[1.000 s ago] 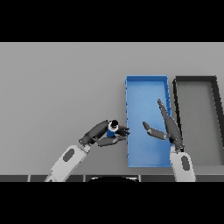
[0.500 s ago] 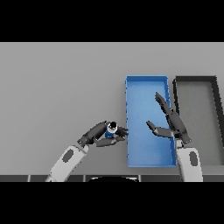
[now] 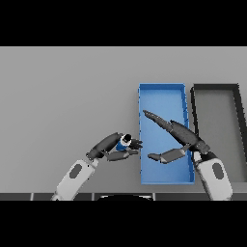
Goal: Pick up the blue pipe and place it into the blue bin.
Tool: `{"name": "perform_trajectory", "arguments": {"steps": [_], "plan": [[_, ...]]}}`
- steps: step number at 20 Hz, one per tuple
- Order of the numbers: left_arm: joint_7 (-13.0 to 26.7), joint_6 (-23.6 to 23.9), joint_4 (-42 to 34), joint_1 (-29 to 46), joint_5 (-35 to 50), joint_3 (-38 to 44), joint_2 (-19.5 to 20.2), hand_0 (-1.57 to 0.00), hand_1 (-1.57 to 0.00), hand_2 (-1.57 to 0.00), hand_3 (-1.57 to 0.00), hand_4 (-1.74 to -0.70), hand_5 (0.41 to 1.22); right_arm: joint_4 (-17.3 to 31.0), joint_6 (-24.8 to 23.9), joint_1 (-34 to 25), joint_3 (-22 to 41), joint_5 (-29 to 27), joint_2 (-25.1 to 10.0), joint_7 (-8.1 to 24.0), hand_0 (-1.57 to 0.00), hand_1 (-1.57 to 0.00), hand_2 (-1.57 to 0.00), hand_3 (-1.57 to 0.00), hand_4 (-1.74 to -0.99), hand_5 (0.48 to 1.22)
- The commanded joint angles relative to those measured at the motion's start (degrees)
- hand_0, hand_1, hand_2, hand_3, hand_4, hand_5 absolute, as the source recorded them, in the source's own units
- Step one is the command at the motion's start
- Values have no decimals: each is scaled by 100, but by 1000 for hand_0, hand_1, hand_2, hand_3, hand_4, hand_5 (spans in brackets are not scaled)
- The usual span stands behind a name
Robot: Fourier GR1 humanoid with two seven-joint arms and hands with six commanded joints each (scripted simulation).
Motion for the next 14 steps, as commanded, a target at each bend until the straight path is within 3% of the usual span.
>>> {"name": "perform_trajectory", "arguments": {"steps": [1, 5, 11, 14], "plan": [[-94, -59, 46, 36, -8, 13, 19, -1571, -1571, -1571, -1571, -1474, 1221, -47, 57, -70, 72, -65, -26, 113, 1, 0, -1, 1, -1256, 523], [42, -81, -3, 24, -101, 26, -102, -1571, -1571, -1571, -1571, -1475, 1221, -58, 148, -504, 436, -517, 102, 845, 1, 1, 0, 1, -1232, 525], [-3, -357, -24, 64, -13, 164, -100, -1571, -1571, -1571, -1571, -1475, 1221, 361, 438, -1163, 853, -516, 418, 1161, 1, 1, 1, 1, -1195, 513], [9, -513, 94, 27, 87, 237, -225, -1571, -1571, -1571, -1571, -1468, 1221, 669, 455, -1503, 1122, -466, 822, 1340, 1, 1, 1, 1, -1200, 514]]}}
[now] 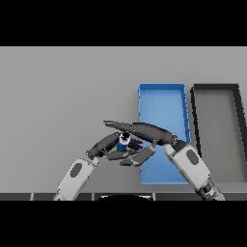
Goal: Pick up the blue pipe and place it into the blue bin.
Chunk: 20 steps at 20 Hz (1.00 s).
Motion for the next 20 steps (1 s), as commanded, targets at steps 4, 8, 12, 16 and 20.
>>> {"name": "perform_trajectory", "arguments": {"steps": [4, 8, 12, 16, 20], "plan": [[-84, -114, -13, -37, -20, 79, -50, -1571, -1571, -1571, -1571, -1460, 1221, 303, 139, -248, 98, 9, 162, 42, -24, -108, -130, -49, -1222, 517], [230, -102, 17, 22, -60, 131, -62, -1571, -1571, -1537, -1163, -1625, 1221, 557, 238, -510, 154, 94, 343, 151, -818, -836, -840, -662, -1446, 527], [104, -175, -36, 98, -87, 121, -112, -1571, -1571, -1557, -1307, -1694, 1221, 615, 172, -389, 148, -109, 588, -128, -1263, -1270, -1271, -1139, -1495, 781], [-5, -216, 31, 19, -177, 168, -214, -1571, -1571, -1539, -1412, -1722, 1221, 442, 219, -256, 195, 219, 639, -467, -1445, -1448, -1448, -1394, -1477, 1041], [13, -170, 37, -5, -252, 189, -281, -1571, -1571, -1558, -1437, -1733, 1221, 375, 218, -125, 67, -100, 755, -182, -1519, -1520, -1521, -1499, -1490, 1147]]}}
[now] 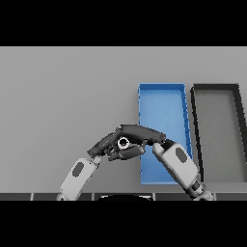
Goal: Pick up the blue pipe and place it into the blue bin.
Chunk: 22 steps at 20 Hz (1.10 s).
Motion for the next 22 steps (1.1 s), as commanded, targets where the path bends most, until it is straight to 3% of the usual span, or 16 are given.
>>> {"name": "perform_trajectory", "arguments": {"steps": [1, 3, 4, 5, 7, 9, 12, 15, 16, 19, 22], "plan": [[20, 2, 13, -17, -25, 22, -6, -1571, -1571, -1561, -1434, -1735, 1221, -70, -32, 74, 25, -81, 38, 85, -1530, -1531, -1531, -1513, -1492, 1162], [41, -4, -34, 80, -15, 59, 21, -1571, -1571, -1564, -1434, -1732, 1221, -29, -76, 120, 10, -55, 169, 130, -1545, -1545, -1545, -1534, -1494, 1183], [118, -10, -130, 99, -53, 53, 22, -1571, -1571, -1566, -1264, -1734, 1221, -76, -91, 186, -20, -91, 181, 82, -1550, -1550, -1550, -1541, -1495, 1191], [49, 5, -69, 35, -164, 74, 3, -1446, -1368, -1336, -1051, -1629, 1221, -84, -168, 178, -21, 3, 214, 58, -1554, -1554, -1555, -1547, -1496, 1197], [-50, -124, -77, 99, -337, 34, 65, -940, -875, -855, -672, -1406, 1221, -75, -177, 164, -8, 115, 293, 103, -1560, -1560, -1560, -1556, -1497, 1206], [-49, -424, -121, 146, -422, 48, 123, -601, -560, -547, -430, -1250, 1221, -141, -174, 232, 6, 238, 336, 61, -1564, -1564, -1564, -1561, -1498, 1211], [190, -529, 11, 87, -536, 134, 27, -307, -286, -279, -220, -1092, 984, -88, -135, 248, -102, 315, 401, 185, -1567, -1568, -1568, -1566, -1498, 1216], [648, -530, -82, 87, -437, 194, 32, -157, -146, -143, -112, -1011, 785, -158, -126, 222, -156, 335, 463, 41, -1569, -1569, -1569, -1568, -1499, 1218], [594, -546, -86, 135, -448, 201, 91, -125, -117, -114, -89, -991, 729, -100, -131, 163, -163, 400, 496, 80, -1570, -1570, -1570, -1569, -1499, 1219], [816, -485, 56, 98, -387, 273, -19, -64, -59, -58, -45, -974, 607, -171, -89, 270, -142, 394, 565, 77, -1570, -1570, -1570, -1570, -1499, 1220], [891, -427, 96, 106, -392, 309, -34, -32, -30, -29, -23, -967, 544, -91, -144, 169, -299, 342, 645, 86, -1571, -1571, -1571, -1570, -1497, 1220]]}}
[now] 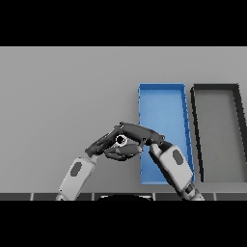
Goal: Pick up the blue pipe and place it into the blue bin.
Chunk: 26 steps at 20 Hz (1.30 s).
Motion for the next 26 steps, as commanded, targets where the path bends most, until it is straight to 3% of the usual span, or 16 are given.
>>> {"name": "perform_trajectory", "arguments": {"steps": [1, 4, 6, 9, 11, 14, 19, 24, 26], "plan": [[-89, 8, -21, 76, -8, -67, -25, -25, -24, -23, -18, -970, 531, -6, -13, -60, -86, -158, 39, 186, -1571, -1571, -1571, -1571, -1497, 1221], [88, 70, 26, -12, -78, -13, 21, -13, -12, -11, -9, -968, 501, -105, -173, -463, -371, -863, 61, 567, -1571, -1571, -1571, -1571, -1495, 1221], [34, 39, -43, 67, -34, -57, 21, -8, -7, -7, -5, -973, 489, -68, -543, -846, -624, -1401, 117, 1226, -1571, -1571, -1571, -1571, -1494, 1221], [97, 63, -31, 73, -63, -47, 38, -3, -3, -3, -2, -961, 475, -19, -925, -1557, -1137, -2219, -115, 1501, -1571, -1571, -1571, -1571, -1496, 1221], [102, 85, -75, 82, -98, -85, 19, -2, -2, -2, -1, -954, 474, 237, -1214, -2148, -1502, -2435, -249, 1379, -1571, -1571, -1571, -1571, -1497, 1221], [-17, 16, -109, 79, -97, -75, 120, 0, 0, 0, 0, -947, 468, 671, -1660, -2728, -1987, -2225, -498, 1205, -1571, -1571, -1571, -1571, -1498, 1221], [18, 20, -313, 194, -25, -39, 197, 1, 1, 1, 1, -950, 472, 1463, -1540, -2770, -2551, -1466, -1044, 838, -1571, -1571, -1571, -1571, -1498, 1221], [-13, 49, -218, 176, -90, -27, 202, 1, 1, 1, 1, -944, 467, 1858, -1488, -2216, -2769, -866, -1216, 984, -1571, -1571, -1571, -1571, -1499, 1221], [-11, 99, -181, 92, -120, 11, 187, 1, 1, 1, 1, -941, 463, 1982, -1527, -2010, -2782, -611, -1199, 1200, -1571, -1571, -1571, -1571, -1499, 1221]]}}
